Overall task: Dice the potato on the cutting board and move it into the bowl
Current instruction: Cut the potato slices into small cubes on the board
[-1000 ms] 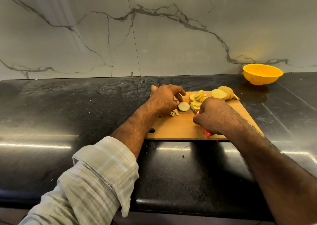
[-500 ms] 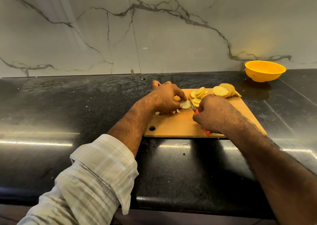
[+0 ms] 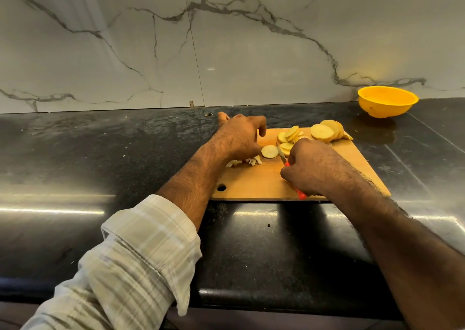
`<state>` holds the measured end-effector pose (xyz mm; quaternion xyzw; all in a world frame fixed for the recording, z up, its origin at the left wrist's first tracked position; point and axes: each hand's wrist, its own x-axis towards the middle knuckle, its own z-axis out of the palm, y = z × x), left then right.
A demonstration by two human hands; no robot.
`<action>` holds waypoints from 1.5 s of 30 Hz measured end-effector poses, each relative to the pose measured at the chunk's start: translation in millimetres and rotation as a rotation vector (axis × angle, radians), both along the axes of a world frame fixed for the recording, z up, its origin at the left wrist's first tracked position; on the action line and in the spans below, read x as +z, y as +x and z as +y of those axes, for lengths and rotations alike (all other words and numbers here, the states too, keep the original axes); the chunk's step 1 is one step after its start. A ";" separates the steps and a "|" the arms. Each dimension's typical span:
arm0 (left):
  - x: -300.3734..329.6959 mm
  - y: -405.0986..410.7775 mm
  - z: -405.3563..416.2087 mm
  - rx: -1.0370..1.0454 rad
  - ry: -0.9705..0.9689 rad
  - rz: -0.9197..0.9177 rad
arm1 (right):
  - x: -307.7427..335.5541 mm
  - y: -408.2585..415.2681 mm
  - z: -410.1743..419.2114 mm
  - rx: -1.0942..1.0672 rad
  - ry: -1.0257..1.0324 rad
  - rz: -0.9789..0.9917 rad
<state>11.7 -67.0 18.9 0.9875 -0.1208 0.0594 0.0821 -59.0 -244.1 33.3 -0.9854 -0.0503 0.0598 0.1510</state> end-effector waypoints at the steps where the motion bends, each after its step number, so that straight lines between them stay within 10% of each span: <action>1: -0.4 -0.1 1.2 -0.031 -0.032 0.016 | -0.2 0.2 1.4 0.002 0.007 0.010; 45: -0.4 -5.6 -1.9 -0.010 0.075 0.059 | -3.3 -2.4 15.1 0.062 -0.023 -0.149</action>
